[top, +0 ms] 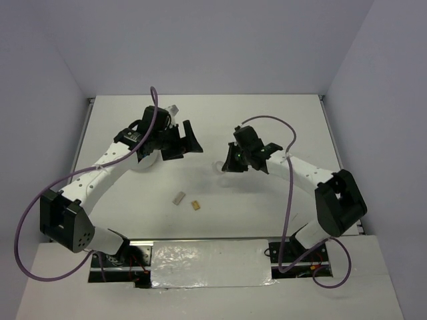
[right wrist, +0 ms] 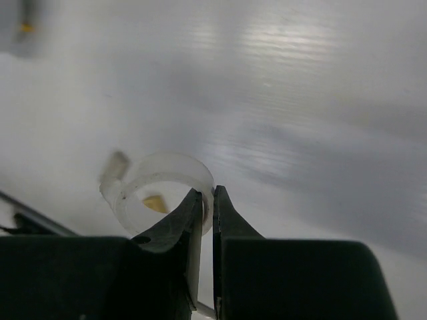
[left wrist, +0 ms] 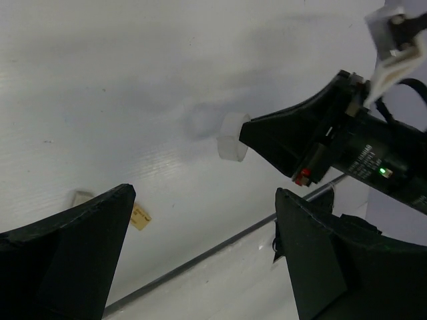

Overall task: Sort the stationery into containers
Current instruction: Pick up the stationery from the center of the board.

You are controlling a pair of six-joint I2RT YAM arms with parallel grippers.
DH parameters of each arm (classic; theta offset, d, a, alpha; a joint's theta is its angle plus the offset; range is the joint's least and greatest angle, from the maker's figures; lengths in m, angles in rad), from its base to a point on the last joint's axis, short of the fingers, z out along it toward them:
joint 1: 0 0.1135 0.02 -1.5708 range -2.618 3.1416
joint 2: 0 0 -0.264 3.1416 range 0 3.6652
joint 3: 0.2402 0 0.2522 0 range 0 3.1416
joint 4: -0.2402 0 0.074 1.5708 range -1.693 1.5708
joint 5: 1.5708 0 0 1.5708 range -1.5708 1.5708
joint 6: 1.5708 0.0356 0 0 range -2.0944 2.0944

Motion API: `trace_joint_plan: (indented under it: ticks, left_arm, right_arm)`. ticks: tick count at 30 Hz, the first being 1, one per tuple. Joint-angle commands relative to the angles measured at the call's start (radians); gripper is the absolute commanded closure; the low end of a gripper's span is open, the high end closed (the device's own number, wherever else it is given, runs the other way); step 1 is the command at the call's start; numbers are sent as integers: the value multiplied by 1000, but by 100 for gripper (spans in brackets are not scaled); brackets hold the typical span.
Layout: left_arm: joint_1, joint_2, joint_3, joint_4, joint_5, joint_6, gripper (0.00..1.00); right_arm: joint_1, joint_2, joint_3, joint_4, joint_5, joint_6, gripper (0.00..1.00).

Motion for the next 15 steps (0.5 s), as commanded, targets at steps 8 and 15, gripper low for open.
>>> trace_joint_plan:
  ticks: [8, 15]
  left_arm:
    - [7, -15, -28, 90, 75, -66, 6]
    - [7, -22, -74, 172, 135, -112, 6]
  right_arm:
    - [74, -106, 169, 47, -97, 76, 95]
    - [114, -66, 265, -29, -52, 56, 94]
